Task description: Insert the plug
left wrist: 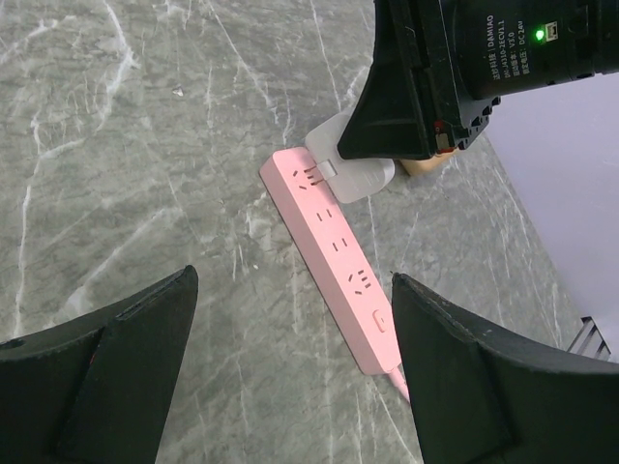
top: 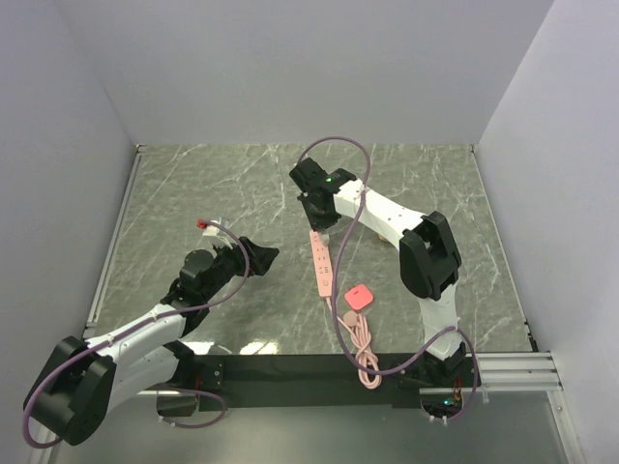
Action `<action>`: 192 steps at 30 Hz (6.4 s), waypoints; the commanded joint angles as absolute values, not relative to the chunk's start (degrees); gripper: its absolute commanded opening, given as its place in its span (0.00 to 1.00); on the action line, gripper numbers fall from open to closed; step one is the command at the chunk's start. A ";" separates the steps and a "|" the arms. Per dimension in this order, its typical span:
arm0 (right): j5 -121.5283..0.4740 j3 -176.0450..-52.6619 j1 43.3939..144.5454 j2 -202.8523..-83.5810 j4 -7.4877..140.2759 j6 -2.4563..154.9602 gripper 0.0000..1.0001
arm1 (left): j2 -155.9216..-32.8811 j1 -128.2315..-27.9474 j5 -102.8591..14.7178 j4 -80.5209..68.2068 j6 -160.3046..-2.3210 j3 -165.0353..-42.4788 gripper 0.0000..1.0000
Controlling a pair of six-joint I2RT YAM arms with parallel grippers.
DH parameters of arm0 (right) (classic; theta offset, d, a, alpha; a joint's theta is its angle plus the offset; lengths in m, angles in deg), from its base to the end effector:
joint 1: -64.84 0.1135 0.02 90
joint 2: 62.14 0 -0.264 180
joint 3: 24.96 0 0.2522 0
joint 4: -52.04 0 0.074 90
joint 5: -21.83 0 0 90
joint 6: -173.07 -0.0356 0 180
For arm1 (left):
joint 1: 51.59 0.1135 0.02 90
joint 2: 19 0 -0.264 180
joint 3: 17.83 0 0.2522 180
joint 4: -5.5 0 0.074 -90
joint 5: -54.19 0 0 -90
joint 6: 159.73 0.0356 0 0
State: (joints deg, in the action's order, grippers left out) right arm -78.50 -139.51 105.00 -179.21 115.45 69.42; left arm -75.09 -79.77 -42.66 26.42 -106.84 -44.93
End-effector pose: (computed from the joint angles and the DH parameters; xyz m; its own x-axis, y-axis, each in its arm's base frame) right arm 0.3378 0.2767 0.2379 -0.8146 -0.3837 -0.4350 -0.3976 0.9154 -0.0629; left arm 0.1757 -0.0989 0.1950 -0.4444 -0.4415 -0.7795 0.3823 0.6935 -0.6107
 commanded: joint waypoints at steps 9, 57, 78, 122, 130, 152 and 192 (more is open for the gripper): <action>-81.52 -143.57 105.62 -179.11 122.31 69.09 0.00 | -76.91 -79.28 -44.77 30.94 -107.26 -44.60 0.87; -78.54 -120.02 109.84 -162.59 116.43 59.86 0.00 | -87.46 -79.10 -49.08 39.90 -107.88 -43.89 0.85; -77.31 -124.68 110.11 -165.41 115.72 58.81 0.00 | -88.69 -79.10 -49.34 40.43 -107.79 -44.16 0.85; -80.56 -125.03 110.37 -169.19 115.99 58.19 0.00 | -89.40 -79.10 -49.87 41.31 -107.79 -43.89 0.85; -80.39 -123.80 110.37 -168.75 115.99 57.49 0.00 | -90.10 -79.10 -50.14 41.66 -107.79 -44.07 0.85; -75.02 -111.76 113.53 -165.32 108.26 51.43 0.00 | -90.71 -79.01 -50.40 42.28 -107.88 -43.89 0.85; -84.94 -121.70 114.50 -154.26 108.51 58.46 0.92 | -83.95 -78.57 -47.50 37.09 -107.53 -43.45 0.87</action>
